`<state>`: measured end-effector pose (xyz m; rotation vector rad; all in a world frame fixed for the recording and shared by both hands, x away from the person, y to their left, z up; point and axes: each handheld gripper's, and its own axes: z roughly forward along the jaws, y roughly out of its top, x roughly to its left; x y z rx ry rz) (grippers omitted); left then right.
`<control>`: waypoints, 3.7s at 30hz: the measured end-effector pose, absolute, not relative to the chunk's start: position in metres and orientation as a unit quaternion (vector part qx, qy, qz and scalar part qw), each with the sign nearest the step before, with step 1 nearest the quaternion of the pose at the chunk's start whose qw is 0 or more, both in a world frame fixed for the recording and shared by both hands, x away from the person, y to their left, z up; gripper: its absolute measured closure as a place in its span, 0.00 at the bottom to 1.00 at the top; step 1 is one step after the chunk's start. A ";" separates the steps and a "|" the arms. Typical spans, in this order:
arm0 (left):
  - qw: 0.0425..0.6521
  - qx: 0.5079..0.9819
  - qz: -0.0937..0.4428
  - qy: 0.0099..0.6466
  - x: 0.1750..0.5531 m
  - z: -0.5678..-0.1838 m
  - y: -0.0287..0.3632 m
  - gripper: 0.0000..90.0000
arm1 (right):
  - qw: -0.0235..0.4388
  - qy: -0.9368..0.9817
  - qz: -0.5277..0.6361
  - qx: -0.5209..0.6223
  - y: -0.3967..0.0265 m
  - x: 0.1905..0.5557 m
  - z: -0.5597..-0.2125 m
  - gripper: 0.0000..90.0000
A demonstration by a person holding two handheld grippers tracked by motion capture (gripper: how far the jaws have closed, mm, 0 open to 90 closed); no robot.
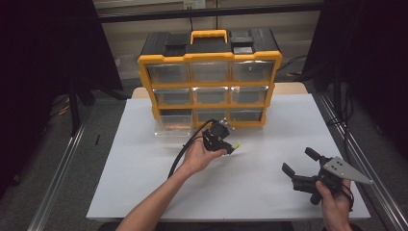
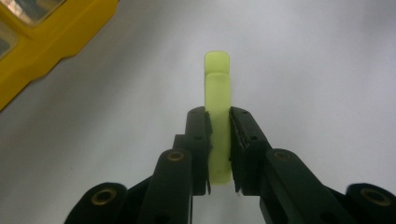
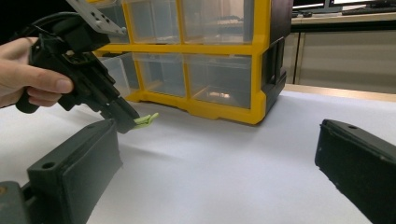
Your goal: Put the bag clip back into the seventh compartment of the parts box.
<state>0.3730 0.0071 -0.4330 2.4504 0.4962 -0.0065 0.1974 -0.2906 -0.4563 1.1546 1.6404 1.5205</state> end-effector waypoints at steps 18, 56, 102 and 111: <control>0.393 0.905 0.010 0.163 0.349 -0.410 0.031 0.87 | 0.306 0.618 0.576 0.438 -0.291 0.198 -0.456 0.00; 0.511 0.837 0.044 0.190 0.351 -0.352 0.124 0.87 | 0.300 0.631 0.581 0.417 -0.289 0.198 -0.456 0.00; 0.362 0.877 0.093 0.301 0.422 -0.324 0.198 0.87 | 0.307 0.630 0.579 0.416 -0.289 0.200 -0.456 0.00; 0.315 0.895 0.090 0.303 0.434 -0.332 0.190 0.87 | 0.306 0.634 0.578 0.412 -0.288 0.200 -0.456 0.00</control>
